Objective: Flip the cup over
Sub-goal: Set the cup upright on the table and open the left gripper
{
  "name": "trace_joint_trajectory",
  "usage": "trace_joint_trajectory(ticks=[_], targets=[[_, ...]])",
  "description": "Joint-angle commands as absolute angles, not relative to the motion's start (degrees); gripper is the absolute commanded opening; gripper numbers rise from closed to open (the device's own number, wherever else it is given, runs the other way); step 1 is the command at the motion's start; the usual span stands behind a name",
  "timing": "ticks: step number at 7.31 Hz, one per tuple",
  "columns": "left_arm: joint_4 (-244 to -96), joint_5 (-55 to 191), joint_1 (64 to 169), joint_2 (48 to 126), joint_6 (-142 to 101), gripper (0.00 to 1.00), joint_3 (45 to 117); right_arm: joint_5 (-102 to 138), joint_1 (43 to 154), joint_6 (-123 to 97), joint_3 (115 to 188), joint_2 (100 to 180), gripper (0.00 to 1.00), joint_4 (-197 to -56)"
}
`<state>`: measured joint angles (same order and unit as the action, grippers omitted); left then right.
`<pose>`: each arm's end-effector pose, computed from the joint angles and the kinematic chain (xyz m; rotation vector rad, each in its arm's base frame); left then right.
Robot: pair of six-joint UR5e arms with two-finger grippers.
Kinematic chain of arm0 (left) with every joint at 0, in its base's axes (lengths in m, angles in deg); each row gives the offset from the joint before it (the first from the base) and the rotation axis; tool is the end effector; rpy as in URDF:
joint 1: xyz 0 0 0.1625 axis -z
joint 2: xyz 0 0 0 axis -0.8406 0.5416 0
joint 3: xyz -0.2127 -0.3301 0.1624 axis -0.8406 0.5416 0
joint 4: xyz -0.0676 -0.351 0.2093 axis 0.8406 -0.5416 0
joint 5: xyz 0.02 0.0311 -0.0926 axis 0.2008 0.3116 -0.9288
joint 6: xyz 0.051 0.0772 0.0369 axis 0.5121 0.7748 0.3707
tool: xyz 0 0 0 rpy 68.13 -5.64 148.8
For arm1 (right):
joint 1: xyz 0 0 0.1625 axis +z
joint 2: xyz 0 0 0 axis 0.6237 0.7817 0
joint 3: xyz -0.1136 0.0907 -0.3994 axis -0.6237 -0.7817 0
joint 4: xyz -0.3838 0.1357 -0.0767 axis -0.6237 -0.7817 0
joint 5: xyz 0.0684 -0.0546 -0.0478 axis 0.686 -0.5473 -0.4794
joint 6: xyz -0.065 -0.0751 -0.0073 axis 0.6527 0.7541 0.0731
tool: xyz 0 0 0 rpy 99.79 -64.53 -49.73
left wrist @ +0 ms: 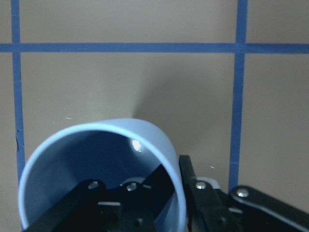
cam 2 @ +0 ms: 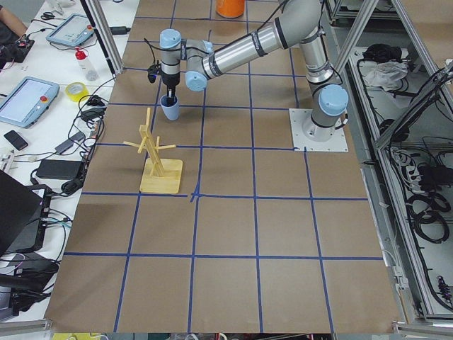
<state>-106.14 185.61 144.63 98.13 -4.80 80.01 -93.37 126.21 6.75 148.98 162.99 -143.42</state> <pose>-0.0924 -0.6712 0.2447 -0.0515 3.0225 -0.1922 0.1157 -0.4845 0.5172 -0.0234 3.1176 -0.1672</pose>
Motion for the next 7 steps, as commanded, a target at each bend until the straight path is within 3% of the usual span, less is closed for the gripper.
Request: trace_joint_trajectory(ticks=[1,3,4,5,6,7], targets=[[-106.2,185.8,144.5,99.1,-4.8,0.00,80.1,-93.4,126.2,6.7,149.0,163.0,1.00,-143.3],[-106.1,185.7,144.3,100.0,-4.9,0.00,79.8,-93.4,126.2,6.7,149.0,163.0,1.00,-143.2],[-106.2,185.7,144.3,100.2,-4.9,0.10,79.9,-93.4,126.2,6.7,149.0,163.0,1.00,-143.2],[-106.2,185.7,144.3,100.1,-5.6,0.50,79.5,-93.4,126.2,6.7,149.0,163.0,1.00,-143.2],[-106.6,185.7,144.3,99.0,-5.7,1.00,79.1,-93.4,126.3,6.7,149.1,163.0,1.00,-143.1],[-108.2,185.7,144.4,97.5,-5.7,1.00,79.0,-93.4,126.3,6.7,149.1,163.0,1.00,-143.1]])
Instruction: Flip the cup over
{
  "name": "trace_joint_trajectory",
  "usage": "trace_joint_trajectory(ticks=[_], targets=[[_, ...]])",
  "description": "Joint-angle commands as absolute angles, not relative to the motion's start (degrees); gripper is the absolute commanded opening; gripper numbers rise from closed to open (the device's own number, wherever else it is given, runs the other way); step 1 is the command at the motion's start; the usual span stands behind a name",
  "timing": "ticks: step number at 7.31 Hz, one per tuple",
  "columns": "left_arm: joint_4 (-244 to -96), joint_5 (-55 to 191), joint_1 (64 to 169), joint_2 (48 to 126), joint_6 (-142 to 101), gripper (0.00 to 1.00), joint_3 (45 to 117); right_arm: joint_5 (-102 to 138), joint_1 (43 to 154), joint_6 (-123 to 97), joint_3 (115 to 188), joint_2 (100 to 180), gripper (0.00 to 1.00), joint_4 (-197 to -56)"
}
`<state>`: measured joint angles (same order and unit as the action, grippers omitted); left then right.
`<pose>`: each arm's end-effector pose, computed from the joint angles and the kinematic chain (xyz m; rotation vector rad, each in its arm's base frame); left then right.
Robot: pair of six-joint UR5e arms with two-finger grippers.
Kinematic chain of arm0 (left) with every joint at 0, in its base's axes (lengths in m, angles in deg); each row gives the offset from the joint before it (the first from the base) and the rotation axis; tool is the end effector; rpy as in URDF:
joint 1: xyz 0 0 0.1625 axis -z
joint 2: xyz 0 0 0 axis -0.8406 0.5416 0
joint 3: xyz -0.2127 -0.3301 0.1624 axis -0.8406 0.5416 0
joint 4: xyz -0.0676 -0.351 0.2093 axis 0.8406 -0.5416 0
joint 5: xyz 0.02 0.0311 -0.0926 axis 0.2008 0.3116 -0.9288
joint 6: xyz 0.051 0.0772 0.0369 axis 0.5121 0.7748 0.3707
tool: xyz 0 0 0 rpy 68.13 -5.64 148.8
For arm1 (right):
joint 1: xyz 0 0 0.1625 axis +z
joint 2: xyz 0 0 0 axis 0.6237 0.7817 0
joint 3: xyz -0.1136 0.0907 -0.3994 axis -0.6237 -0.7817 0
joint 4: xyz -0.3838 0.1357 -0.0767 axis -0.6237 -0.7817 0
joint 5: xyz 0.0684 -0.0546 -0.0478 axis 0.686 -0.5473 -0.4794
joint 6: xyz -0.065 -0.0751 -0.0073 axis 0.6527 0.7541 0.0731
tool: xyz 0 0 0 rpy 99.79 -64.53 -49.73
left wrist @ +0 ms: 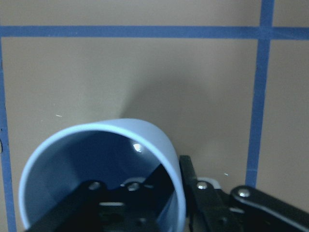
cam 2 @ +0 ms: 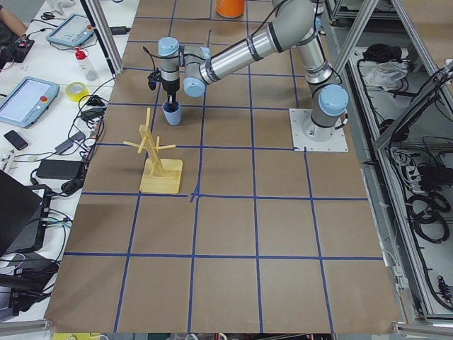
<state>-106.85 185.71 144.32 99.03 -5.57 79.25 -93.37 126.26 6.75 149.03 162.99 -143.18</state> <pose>-0.0884 -0.6756 0.2388 -0.0789 3.0224 -0.1703 0.1162 -0.4840 0.5163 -0.0247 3.1178 -0.1593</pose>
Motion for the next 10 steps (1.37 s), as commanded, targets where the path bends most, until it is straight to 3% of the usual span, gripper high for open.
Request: trace_joint_trajectory(ticks=[1,10], targets=[[-111.1,185.7,144.4,95.5,-5.7,1.00,78.9,-93.4,126.3,6.7,149.1,163.0,1.00,-143.1],[-144.1,178.6,145.0,71.7,-9.6,1.00,77.0,-93.0,126.4,6.7,149.9,163.3,1.00,-143.5]])
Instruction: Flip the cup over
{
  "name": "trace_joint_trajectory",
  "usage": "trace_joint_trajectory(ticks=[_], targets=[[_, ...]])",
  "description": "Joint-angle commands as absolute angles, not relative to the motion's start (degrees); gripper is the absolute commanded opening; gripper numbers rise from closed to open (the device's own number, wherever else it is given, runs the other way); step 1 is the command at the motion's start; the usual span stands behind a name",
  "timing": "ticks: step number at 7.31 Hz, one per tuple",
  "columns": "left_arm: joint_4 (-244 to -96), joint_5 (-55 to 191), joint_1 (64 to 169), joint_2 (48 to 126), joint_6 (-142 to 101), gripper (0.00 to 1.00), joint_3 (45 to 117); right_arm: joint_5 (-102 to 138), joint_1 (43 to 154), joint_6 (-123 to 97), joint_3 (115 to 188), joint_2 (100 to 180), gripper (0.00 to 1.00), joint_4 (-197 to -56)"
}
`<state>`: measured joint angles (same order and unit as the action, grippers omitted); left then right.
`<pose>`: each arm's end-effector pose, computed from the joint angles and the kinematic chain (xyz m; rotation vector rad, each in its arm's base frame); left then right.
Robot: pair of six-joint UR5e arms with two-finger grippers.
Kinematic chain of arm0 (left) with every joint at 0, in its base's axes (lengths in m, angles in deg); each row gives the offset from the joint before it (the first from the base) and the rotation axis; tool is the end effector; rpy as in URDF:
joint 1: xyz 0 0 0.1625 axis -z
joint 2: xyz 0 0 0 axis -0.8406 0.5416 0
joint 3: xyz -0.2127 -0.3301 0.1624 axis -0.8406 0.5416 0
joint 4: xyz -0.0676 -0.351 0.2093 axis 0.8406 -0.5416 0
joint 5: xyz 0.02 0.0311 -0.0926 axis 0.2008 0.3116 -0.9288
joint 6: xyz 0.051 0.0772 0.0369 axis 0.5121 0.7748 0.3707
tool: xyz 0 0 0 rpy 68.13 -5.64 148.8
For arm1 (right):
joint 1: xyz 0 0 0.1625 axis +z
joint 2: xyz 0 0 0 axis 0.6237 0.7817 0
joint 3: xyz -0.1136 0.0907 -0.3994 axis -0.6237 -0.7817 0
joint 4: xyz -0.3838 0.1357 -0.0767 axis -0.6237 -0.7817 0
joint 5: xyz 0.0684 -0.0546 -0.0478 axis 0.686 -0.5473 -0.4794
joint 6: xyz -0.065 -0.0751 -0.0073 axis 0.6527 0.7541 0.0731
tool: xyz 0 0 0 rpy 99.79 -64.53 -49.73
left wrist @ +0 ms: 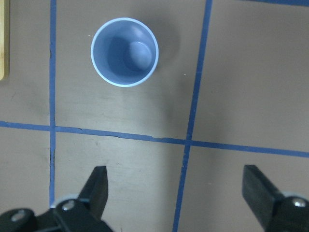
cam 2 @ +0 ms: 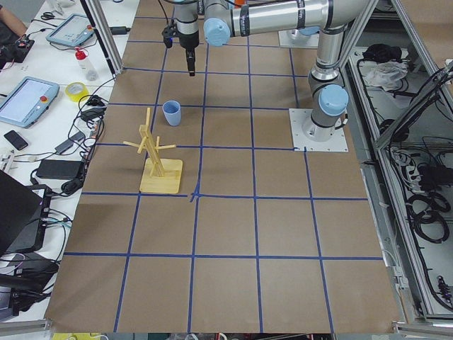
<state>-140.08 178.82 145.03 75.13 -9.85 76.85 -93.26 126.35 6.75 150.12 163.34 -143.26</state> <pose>-0.1134 -0.5512 0.4546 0.1693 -3.1273 -0.0086 0.1173 -0.4804 0.5099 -0.0271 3.1161 -0.1414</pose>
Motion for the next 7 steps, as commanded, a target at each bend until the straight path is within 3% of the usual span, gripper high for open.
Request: trace_joint_trajectory(ticks=[1,7], targets=[[-145.4,179.0,145.0,70.2,-9.6,1.00,77.4,-93.2,126.4,6.7,148.8,162.9,1.00,-144.0],[-147.0,179.1,144.8,67.3,-9.5,1.00,79.7,-92.3,126.6,6.7,147.1,161.7,1.00,-144.1]])
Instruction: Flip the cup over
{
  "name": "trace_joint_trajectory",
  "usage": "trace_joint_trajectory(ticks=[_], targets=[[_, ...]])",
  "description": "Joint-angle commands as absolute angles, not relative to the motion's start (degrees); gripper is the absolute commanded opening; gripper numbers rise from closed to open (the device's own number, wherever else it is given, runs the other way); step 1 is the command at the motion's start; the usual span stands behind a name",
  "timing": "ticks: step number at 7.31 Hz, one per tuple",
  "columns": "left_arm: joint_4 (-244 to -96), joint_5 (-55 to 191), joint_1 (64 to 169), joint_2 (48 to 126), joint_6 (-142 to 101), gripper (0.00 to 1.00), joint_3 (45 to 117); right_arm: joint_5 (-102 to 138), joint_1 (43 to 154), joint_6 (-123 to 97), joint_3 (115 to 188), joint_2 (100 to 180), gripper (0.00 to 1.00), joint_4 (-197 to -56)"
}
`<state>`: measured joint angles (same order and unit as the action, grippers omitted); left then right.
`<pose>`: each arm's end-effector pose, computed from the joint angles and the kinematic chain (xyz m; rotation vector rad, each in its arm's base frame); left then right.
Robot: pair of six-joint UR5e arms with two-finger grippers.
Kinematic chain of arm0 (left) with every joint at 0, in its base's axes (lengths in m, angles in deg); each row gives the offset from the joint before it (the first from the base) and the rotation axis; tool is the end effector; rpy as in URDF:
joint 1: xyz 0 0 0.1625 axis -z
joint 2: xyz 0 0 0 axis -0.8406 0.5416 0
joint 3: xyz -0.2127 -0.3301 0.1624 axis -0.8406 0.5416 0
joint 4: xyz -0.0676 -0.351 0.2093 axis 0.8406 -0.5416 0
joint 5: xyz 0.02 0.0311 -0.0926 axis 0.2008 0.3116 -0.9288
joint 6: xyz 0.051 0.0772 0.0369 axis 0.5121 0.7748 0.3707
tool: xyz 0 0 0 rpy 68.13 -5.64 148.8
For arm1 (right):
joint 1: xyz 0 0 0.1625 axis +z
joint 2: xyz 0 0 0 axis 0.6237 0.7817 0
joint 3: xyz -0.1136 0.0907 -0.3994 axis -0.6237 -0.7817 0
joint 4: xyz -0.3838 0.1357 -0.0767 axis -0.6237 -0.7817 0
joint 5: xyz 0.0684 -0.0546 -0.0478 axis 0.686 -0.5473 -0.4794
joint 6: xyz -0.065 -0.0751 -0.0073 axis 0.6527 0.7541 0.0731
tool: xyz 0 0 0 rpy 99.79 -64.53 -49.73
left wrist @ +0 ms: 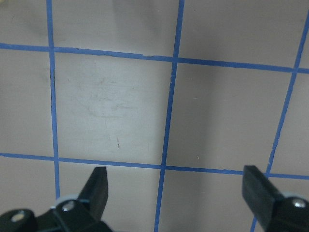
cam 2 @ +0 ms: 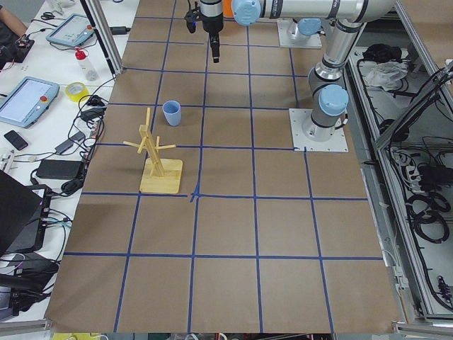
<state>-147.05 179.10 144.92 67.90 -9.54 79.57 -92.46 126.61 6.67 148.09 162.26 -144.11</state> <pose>-0.1141 -0.4947 0.4850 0.1642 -3.1321 -0.0758 0.1205 -0.4904 0.5202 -0.0337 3.1006 -0.1903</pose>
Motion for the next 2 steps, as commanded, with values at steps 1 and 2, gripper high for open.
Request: trace_joint_trajectory(ticks=[1,2], targets=[[-147.0,179.3,144.4,67.2,-9.5,1.00,79.9,-92.3,126.6,6.7,145.6,160.5,1.00,-143.9],[-146.8,179.1,144.4,67.5,-9.4,1.00,79.9,-92.4,126.6,6.7,145.5,160.5,1.00,-143.7]])
